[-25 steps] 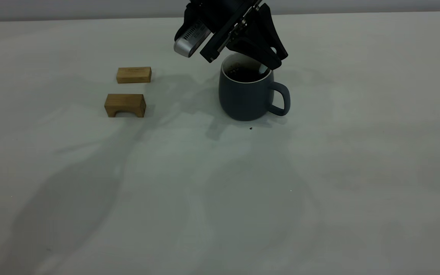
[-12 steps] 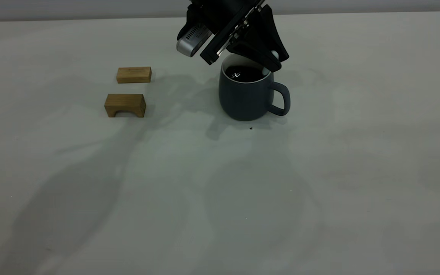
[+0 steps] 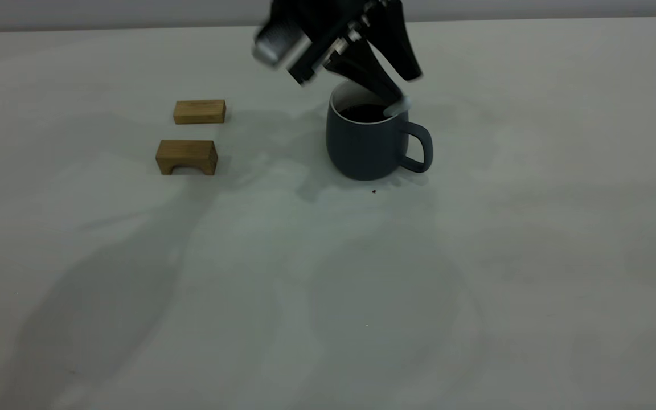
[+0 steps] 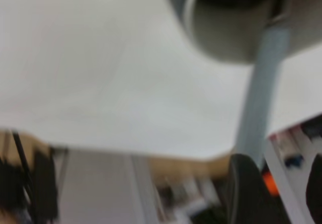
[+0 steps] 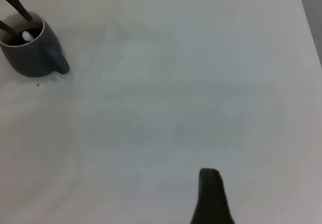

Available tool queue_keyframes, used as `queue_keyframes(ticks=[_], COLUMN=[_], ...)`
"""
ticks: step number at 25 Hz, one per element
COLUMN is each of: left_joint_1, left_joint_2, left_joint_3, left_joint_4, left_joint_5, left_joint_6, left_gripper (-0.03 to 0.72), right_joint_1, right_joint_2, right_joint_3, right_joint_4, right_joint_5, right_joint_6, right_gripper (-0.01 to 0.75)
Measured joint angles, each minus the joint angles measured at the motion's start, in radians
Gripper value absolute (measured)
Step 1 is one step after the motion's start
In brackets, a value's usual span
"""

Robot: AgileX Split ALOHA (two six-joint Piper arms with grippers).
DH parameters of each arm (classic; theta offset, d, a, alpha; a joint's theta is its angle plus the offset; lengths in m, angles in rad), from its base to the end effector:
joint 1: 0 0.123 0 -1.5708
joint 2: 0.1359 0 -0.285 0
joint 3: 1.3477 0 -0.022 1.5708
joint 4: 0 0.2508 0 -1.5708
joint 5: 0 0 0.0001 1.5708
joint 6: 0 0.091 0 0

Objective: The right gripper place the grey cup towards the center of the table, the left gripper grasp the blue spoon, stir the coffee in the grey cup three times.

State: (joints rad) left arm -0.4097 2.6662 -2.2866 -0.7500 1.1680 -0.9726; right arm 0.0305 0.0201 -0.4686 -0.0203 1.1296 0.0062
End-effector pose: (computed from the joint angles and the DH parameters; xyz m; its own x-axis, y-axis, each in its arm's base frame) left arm 0.4649 -0.2641 0.0977 -0.6496 -0.5411 0.5340 -0.7557 0.5367 -0.3754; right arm -0.0017 -0.0017 0.2632 -0.5592 -0.0195 -0.8288 -0.0167 0.9998 -0.0123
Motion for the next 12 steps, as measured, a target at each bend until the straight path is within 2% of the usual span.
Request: queue_keyframes(ticks=[8,12], left_joint_1=[0.000,0.000], left_joint_2=[-0.213,-0.306], left_joint_3=[-0.045,-0.045], left_joint_4=[0.418,0.633], left_joint_5=[0.000,0.000], left_joint_6=[0.002,0.147], left_gripper=[0.362,0.363], right_joint_1=[0.000,0.000], right_joint_2=[0.000,0.000], right_joint_3=[0.000,0.000], right_joint_4=[0.000,0.000], right_joint_5=[0.000,0.000], right_joint_6=[0.000,0.000], right_gripper=[0.591,0.591])
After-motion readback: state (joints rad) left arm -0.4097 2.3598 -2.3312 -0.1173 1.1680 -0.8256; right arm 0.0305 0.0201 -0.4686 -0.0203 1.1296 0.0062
